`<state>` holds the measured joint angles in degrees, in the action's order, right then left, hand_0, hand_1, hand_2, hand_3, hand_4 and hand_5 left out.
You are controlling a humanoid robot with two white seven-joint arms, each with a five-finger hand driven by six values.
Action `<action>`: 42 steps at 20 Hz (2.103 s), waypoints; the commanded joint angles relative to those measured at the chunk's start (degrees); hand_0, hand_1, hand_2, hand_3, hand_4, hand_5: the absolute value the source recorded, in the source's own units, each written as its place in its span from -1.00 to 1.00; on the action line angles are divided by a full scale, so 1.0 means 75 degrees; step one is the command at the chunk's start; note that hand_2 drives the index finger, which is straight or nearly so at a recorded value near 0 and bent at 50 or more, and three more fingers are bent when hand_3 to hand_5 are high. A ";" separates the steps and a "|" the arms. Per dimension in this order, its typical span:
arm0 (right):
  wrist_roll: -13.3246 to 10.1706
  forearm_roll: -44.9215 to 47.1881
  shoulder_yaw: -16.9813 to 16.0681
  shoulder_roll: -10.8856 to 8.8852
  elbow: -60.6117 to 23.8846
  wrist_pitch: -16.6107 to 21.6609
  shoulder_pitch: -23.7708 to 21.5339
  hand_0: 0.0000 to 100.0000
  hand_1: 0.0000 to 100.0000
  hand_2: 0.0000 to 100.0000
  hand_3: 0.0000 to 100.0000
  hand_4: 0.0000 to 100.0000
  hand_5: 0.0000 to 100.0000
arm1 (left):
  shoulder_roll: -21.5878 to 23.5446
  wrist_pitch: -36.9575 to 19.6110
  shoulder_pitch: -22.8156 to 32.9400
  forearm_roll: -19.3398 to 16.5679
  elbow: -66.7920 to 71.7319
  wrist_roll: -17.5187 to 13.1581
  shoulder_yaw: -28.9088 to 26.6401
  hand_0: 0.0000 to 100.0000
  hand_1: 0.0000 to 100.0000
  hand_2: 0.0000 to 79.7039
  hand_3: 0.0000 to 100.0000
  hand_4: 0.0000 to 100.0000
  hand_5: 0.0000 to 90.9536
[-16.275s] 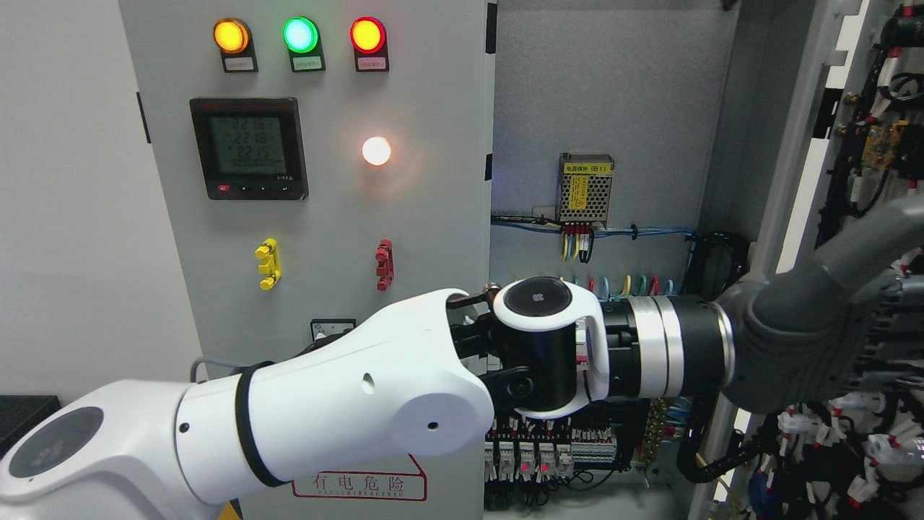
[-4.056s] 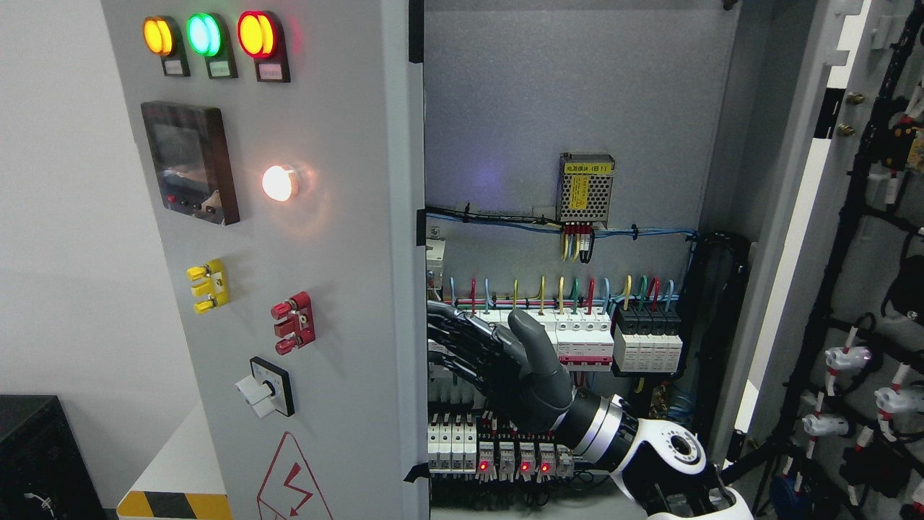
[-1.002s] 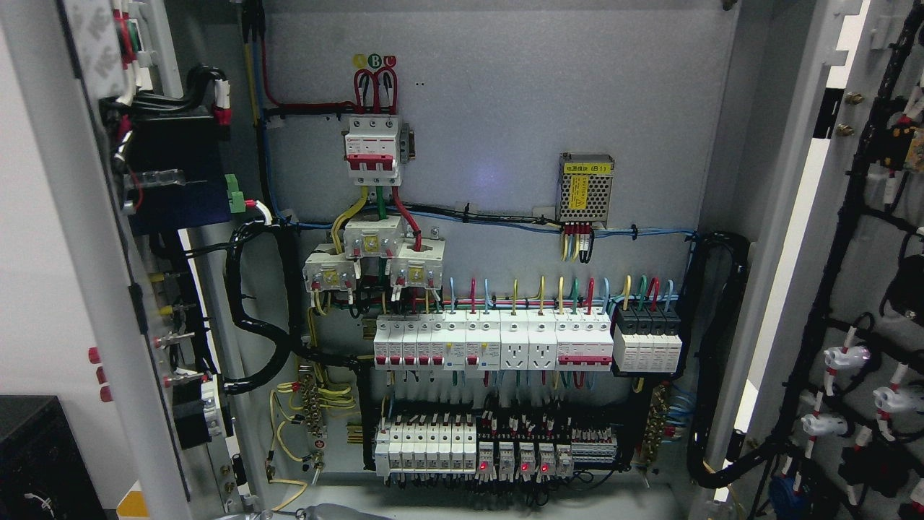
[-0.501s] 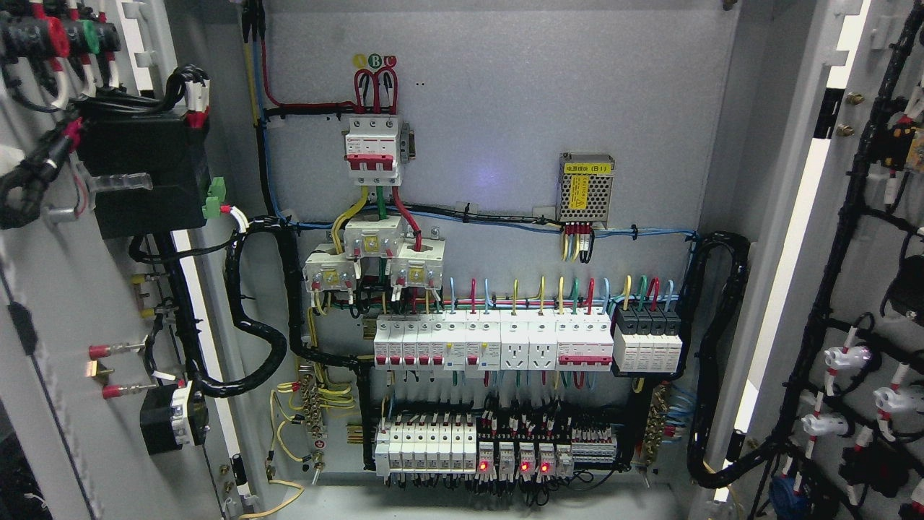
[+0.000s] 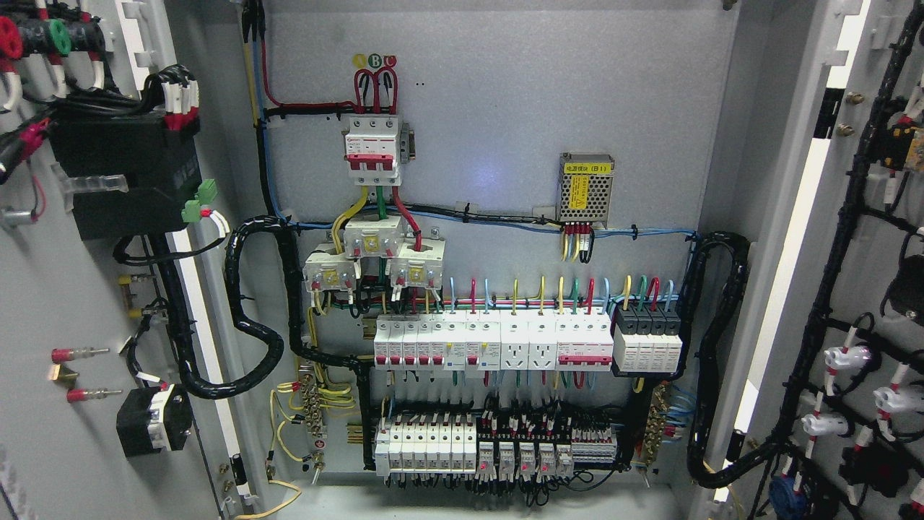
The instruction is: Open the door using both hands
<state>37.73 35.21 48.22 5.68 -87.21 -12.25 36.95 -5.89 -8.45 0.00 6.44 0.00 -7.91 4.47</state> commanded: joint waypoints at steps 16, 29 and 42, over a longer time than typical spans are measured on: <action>0.0008 0.0028 -0.3791 -0.1436 -0.0672 0.0424 -0.1958 -1.00 -1.00 -1.00 -1.00 -1.00 -1.00 | 0.0268 -0.0899 0.1321 0.0009 -0.3822 0.0024 0.1359 -1.00 -1.00 -1.00 -1.00 -1.00 -1.00; 0.0032 0.0028 -0.5725 -0.3101 -0.2491 0.3856 -0.5030 -1.00 -1.00 -1.00 -1.00 -1.00 -1.00 | 0.2179 -0.6088 0.2930 0.0020 -1.1680 -0.0199 0.2498 -1.00 -1.00 -1.00 -1.00 -1.00 -1.00; -0.0004 0.0425 -0.8538 -0.3184 -0.3101 0.5629 -0.6298 -1.00 -1.00 -1.00 -1.00 -1.00 -1.00 | 0.1840 -0.8084 0.2251 0.0044 -1.5080 -0.0199 0.1267 -1.00 -1.00 -1.00 -1.00 -1.00 -1.00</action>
<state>37.78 36.36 0.26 -15.02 -104.96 28.97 -7.36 7.10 -44.13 20.08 6.69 -86.76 -9.45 17.55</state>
